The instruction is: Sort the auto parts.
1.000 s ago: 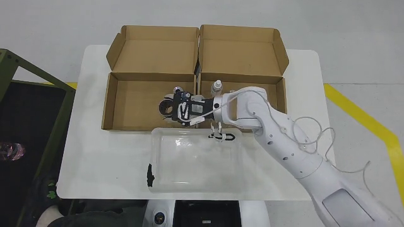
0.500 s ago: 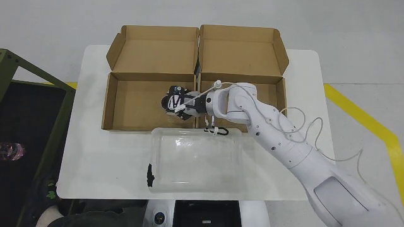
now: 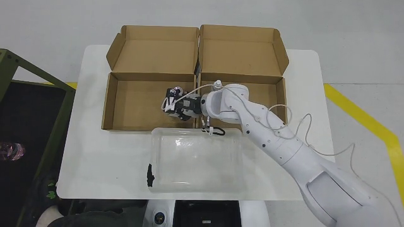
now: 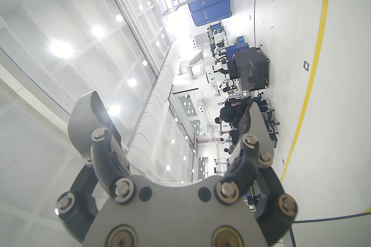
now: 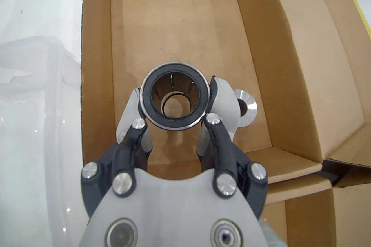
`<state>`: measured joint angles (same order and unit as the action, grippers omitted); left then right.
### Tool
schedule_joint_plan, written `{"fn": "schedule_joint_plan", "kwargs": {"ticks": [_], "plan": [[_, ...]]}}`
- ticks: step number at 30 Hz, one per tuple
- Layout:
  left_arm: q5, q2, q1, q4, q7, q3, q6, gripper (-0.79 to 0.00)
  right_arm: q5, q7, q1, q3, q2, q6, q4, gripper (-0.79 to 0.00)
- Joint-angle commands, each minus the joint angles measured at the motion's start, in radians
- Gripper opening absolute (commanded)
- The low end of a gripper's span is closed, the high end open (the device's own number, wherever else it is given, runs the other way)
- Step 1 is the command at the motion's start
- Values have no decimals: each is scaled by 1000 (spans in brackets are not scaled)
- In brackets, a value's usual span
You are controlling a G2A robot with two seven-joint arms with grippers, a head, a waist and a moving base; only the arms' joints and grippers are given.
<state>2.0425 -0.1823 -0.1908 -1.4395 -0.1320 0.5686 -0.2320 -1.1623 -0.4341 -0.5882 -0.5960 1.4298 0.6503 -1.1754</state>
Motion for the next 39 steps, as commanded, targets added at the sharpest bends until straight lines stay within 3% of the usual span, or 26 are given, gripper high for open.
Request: {"fn": "schedule_joint_plan", "kwargs": {"ticks": [1, 8, 17, 28, 39], "plan": [[0, 0, 0, 0, 0, 0, 0, 0, -3, -4, 2, 2, 4, 0, 11, -643], [0, 0, 0, 0, 0, 0, 0, 0, -9, -27, 6, 6, 14, 4, 34, -554], [0, 0, 0, 0, 0, 0, 0, 0, -17, -38, 6, 6, 25, 10, 43, -348], [0, 0, 0, 0, 0, 0, 0, 0, -36, -27, -17, -36, 14, 40, -47, -348], [0, 0, 0, 0, 0, 0, 0, 0, -70, -25, -85, -114, -18, 66, -248, -280]]}}
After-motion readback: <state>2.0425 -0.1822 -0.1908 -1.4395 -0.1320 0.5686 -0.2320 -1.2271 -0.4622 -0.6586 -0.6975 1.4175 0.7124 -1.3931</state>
